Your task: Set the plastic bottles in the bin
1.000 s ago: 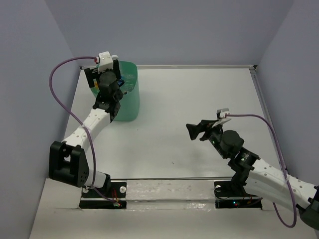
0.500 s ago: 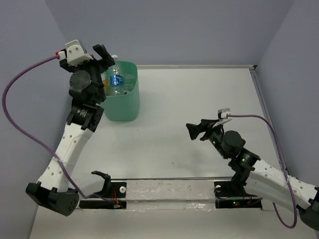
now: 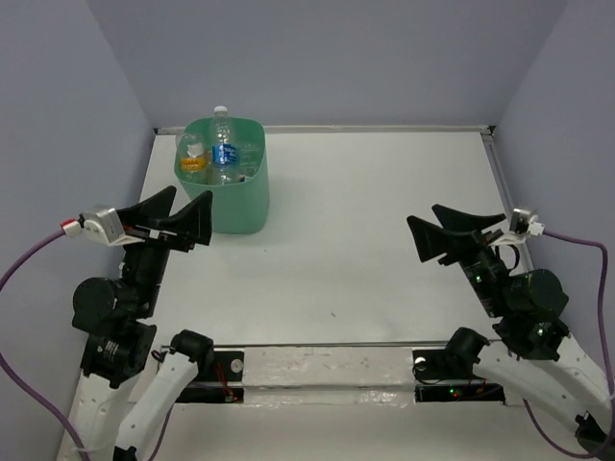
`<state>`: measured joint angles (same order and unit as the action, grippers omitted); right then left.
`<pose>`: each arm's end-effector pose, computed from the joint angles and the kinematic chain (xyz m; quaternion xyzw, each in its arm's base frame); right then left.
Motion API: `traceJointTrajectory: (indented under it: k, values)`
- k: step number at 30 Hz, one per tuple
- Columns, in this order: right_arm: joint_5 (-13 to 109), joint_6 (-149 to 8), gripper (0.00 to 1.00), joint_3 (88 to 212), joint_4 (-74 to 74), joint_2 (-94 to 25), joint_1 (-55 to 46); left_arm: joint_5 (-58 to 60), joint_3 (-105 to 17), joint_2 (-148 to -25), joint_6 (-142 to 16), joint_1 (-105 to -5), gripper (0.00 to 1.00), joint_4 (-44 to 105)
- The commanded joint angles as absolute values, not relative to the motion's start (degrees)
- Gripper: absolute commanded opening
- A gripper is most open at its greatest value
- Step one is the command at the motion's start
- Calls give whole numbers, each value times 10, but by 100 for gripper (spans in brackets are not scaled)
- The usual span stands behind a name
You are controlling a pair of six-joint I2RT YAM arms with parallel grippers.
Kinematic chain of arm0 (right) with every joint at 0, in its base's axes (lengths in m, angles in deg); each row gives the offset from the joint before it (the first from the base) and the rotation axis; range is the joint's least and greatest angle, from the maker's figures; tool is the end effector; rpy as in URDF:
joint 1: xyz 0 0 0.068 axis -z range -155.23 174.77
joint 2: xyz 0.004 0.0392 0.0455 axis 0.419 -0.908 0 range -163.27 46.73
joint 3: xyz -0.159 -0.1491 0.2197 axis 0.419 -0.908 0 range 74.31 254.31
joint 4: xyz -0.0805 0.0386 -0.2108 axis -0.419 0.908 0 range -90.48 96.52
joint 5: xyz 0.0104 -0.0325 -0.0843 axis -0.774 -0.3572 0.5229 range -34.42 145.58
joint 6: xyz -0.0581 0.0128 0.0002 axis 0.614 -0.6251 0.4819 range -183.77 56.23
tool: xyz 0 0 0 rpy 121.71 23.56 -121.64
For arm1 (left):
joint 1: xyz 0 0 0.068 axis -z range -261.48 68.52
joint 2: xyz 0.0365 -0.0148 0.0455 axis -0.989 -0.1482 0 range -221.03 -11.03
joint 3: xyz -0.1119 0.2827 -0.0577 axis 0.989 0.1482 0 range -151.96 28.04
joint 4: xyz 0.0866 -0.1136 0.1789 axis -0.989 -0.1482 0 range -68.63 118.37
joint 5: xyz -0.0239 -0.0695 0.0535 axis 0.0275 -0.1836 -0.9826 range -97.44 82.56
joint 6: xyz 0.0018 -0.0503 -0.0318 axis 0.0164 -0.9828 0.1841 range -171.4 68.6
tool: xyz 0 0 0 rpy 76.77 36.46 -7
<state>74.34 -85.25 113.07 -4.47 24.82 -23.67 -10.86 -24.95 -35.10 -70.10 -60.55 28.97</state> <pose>0.0313 0.0143 0.3853 -0.0001 0.5758 0.3896 0.7188 0.0024 0.0018 0.4485 -0.0160 0.5038 -0.2786 0.8175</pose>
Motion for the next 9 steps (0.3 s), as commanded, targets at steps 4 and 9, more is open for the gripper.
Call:
traceJointTrajectory:
  k: [4, 9]
  values:
    - [753, -859, 100, 1176, 36, 321, -238, -17, -207, -277, -703, -603, 99, 270]
    - [788, -848, 100, 1165, 22, 319, -238, -22, -192, -265, -689, -602, 99, 264]
